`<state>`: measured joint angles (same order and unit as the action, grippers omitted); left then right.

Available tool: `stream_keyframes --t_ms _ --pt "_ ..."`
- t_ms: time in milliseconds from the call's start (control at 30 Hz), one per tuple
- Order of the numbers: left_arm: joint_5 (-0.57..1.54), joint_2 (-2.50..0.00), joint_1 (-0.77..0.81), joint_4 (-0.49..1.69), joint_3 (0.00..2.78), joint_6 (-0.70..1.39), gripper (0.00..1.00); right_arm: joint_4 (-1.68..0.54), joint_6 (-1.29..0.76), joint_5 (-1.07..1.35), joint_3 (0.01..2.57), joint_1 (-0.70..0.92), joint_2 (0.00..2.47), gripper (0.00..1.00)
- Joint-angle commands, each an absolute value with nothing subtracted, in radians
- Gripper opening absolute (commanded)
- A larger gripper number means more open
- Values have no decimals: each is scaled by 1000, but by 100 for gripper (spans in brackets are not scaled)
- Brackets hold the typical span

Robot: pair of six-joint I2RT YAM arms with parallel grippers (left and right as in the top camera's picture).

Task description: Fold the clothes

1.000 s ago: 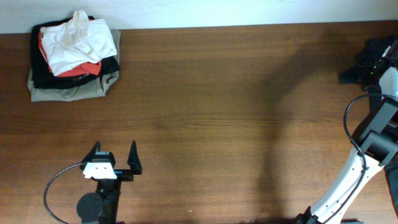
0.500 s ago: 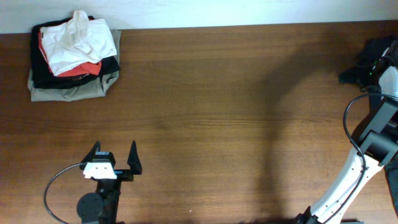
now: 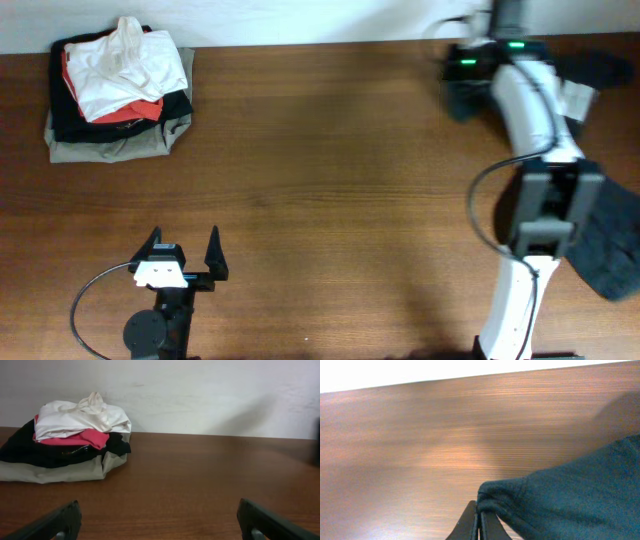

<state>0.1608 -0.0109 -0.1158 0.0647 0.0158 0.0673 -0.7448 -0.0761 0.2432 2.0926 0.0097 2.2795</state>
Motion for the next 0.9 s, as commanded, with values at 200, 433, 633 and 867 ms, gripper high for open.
stream_keyframes --t_ms 200,433,633,867 --pt "171 -6 -123 65 9 48 99 -698 -204 218 2106 608 2251 4" --pt "171 -6 -123 65 9 48 99 -775 -204 0 2151 663 2210 86" --pt "171 -6 -123 65 9 47 99 -1005 -204 -42 2194 441 2028 99" --pt "171 -6 -123 65 9 47 99 -1400 -185 -42 2172 80 2001 99"
